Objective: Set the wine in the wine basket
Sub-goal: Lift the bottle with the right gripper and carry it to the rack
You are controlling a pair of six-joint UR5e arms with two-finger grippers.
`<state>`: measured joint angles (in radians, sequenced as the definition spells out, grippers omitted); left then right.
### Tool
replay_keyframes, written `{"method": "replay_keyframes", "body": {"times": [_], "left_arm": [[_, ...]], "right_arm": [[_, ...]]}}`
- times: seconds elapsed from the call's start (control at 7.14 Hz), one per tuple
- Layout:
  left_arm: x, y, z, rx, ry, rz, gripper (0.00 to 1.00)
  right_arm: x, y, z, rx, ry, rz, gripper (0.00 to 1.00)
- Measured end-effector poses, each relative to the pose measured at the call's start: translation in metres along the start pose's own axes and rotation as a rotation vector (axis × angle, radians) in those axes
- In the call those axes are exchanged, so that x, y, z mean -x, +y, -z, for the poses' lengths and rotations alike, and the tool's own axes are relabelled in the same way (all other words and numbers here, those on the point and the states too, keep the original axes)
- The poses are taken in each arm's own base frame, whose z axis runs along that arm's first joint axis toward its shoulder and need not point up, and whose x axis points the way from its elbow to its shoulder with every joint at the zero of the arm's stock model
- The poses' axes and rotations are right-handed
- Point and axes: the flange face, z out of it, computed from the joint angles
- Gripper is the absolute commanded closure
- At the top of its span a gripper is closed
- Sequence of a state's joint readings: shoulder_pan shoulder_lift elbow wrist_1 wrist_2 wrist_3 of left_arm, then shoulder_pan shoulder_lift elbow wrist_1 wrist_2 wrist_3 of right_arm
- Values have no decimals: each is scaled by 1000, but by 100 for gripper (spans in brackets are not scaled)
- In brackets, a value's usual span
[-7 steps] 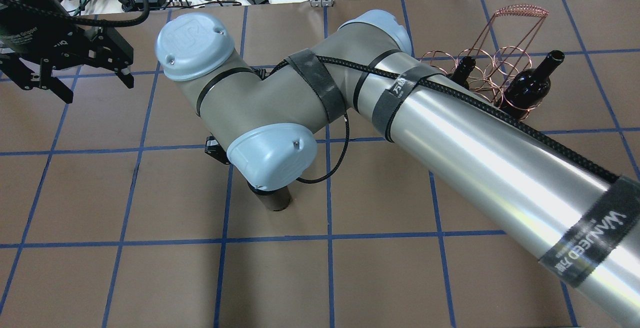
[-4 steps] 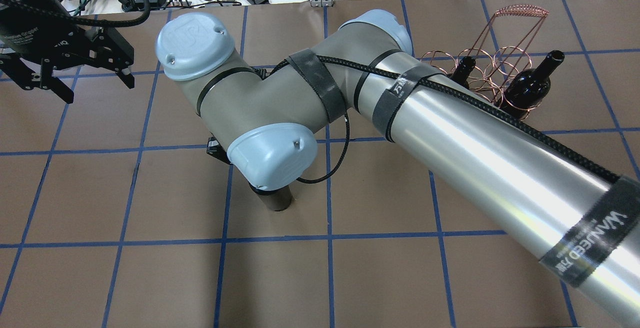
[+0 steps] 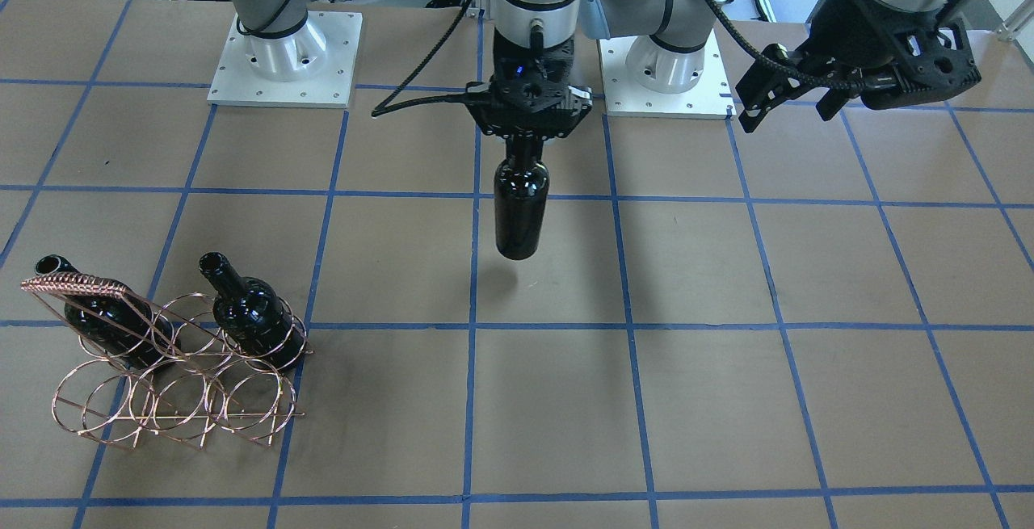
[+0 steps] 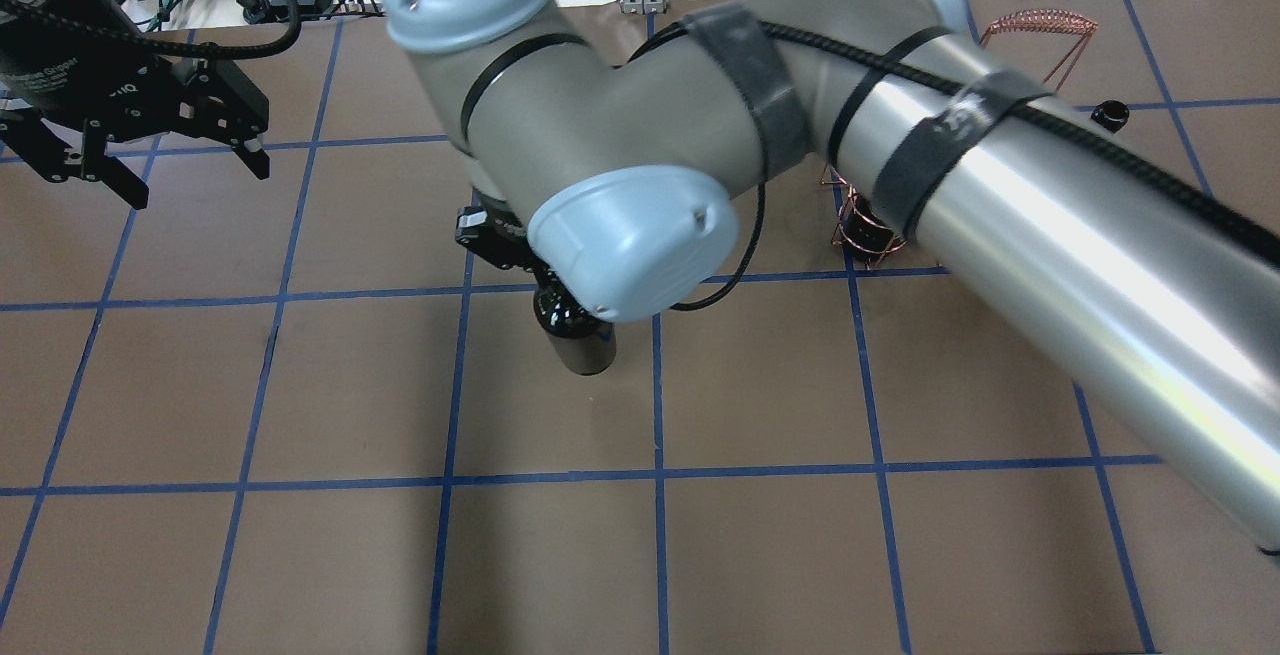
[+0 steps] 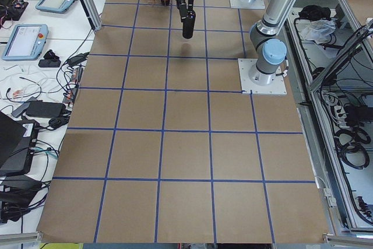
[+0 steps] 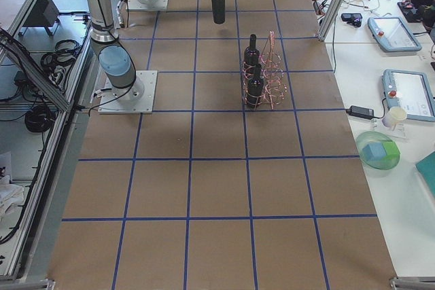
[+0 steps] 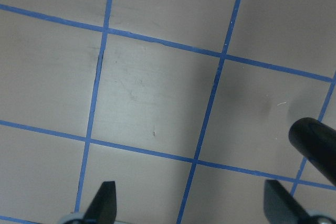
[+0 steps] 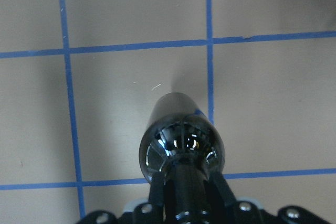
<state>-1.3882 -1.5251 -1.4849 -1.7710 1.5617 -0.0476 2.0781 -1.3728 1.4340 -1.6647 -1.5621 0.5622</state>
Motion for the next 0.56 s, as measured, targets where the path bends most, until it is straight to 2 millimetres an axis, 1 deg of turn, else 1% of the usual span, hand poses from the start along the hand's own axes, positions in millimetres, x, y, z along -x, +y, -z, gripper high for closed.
{"method": "replay_keyframes", "body": {"times": [0.14, 0.28, 0.42, 0.56], "left_arm": [[0, 0, 0, 0, 0, 0, 0], [0, 0, 0, 0, 0, 0, 0], [0, 0, 0, 0, 0, 0, 0], [0, 0, 0, 1, -3, -1, 0]], "right_arm": [[-47, -14, 26, 6, 6, 3, 82], [-97, -25, 47, 25, 19, 23, 85], [-145, -35, 61, 53, 30, 51, 93], [-189, -45, 71, 68, 32, 83, 97]]}}
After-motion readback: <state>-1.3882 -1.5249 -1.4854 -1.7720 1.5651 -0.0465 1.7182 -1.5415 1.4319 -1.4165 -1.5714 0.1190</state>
